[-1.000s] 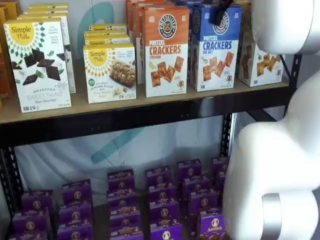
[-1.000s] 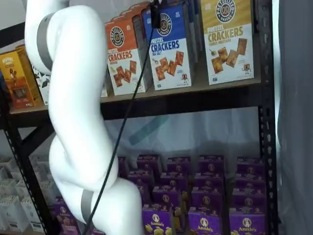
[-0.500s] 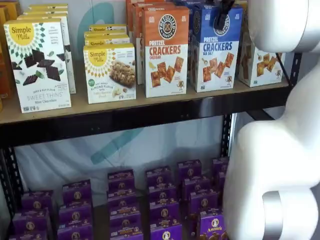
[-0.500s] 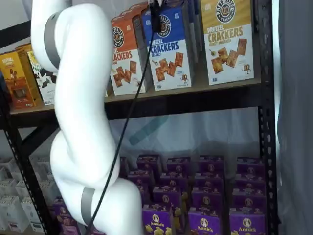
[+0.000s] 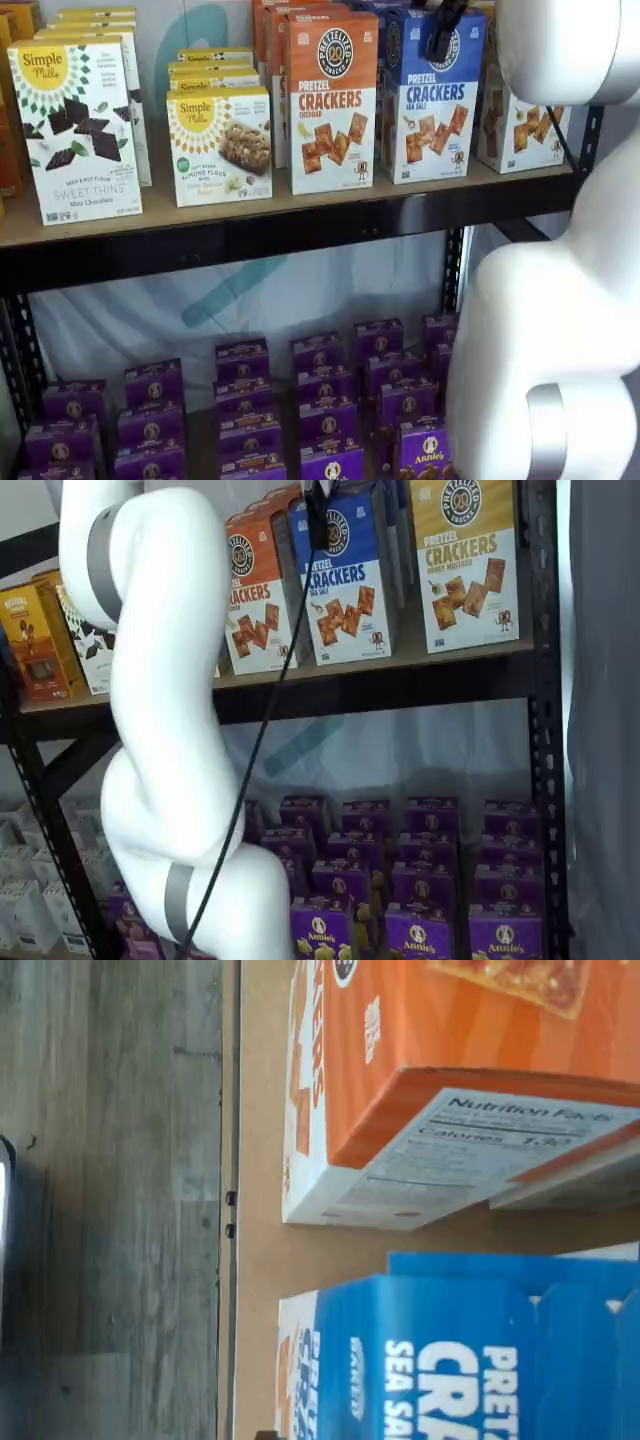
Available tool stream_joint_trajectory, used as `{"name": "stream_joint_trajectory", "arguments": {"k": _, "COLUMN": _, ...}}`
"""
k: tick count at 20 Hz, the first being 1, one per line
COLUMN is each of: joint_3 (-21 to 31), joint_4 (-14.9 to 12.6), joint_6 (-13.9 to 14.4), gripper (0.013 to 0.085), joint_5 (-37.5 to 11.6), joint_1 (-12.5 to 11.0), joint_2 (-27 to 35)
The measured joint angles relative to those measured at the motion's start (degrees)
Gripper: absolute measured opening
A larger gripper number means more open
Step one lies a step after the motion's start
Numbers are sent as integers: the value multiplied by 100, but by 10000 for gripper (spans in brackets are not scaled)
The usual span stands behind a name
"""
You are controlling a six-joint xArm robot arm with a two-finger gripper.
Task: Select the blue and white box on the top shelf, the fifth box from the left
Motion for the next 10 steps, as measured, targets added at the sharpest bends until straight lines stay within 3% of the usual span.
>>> {"name": "stream_joint_trajectory", "arguments": {"k": 7, "joint_3": -98, "joint_4": -59, "joint_6": -24, "gripper": 850, "joint_5": 118, "joint_1": -20, "joint_2": 23}}
{"name": "stream_joint_trajectory", "arguments": {"k": 9, "joint_3": -106, "joint_4": -48, "joint_6": -37, "gripper": 770, "joint_5": 137, "joint_1": -40, "joint_2": 17}}
{"name": "stream_joint_trajectory", "arguments": {"k": 10, "joint_3": -112, "joint_4": -43, "joint_6": -40, "gripper": 770, "joint_5": 147, "joint_1": -46, "joint_2": 17}}
